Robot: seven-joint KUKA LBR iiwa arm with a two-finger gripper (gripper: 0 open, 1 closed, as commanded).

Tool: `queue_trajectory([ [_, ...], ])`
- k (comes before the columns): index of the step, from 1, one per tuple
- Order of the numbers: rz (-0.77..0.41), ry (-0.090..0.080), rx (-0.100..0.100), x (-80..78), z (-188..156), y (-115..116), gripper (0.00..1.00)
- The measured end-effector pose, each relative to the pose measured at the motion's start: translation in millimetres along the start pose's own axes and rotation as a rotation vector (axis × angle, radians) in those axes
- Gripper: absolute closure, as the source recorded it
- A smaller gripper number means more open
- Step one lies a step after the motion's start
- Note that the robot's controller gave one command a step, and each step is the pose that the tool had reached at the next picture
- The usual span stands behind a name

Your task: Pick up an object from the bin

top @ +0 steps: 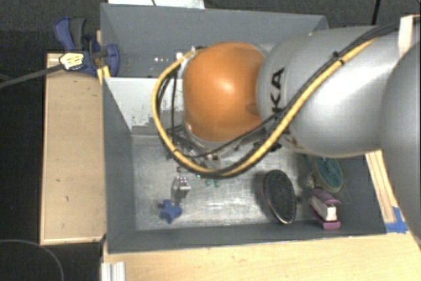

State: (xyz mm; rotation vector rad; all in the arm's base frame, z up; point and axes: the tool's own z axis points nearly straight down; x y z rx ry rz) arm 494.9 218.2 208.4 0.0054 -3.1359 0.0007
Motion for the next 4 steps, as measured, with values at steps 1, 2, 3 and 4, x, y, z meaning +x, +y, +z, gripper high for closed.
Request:
queue_trajectory([
  [1,-0.550,-0.009,0.000,1.1,138,-36,0.00],
  [2,-0.718,-0.022,0.002,9.2,136,-3,0.00],
  [3,-0.711,-0.012,-0.002,12.8,136,-2,1.00],
  [4,-0.738,-0.017,0.002,4.4,7,-20,1.00],
])
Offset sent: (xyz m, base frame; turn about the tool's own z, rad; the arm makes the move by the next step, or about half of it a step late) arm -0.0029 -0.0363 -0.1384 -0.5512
